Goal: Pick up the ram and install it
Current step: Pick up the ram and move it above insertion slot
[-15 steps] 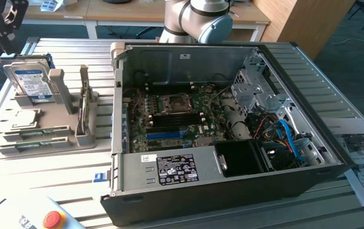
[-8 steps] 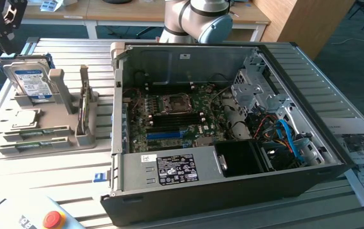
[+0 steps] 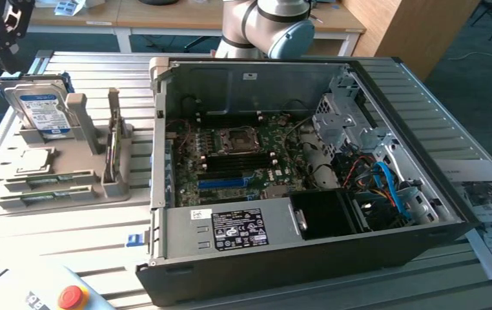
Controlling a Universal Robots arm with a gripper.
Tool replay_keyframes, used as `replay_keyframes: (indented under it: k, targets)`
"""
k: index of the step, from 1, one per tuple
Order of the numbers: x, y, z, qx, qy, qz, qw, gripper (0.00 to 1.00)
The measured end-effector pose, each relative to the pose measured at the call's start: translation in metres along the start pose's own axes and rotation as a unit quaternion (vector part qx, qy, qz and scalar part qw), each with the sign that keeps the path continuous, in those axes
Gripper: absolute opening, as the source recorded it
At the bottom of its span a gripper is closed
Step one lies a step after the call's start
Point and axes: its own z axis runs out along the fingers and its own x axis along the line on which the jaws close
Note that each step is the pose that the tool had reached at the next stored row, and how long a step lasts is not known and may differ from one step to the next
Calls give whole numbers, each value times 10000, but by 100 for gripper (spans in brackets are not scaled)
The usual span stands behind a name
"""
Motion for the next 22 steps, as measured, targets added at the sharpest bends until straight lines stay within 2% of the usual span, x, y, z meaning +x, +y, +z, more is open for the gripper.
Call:
replay_keyframes:
  k: [5,11,17,22]
  targets:
    - [0,0,0,-7,14,-321,9995,10]
    - [0,0,0,-16,32,-702,9975,10]
    - [0,0,0,-25,49,-1084,9941,10]
    - [0,0,0,-33,63,-1406,9900,10]
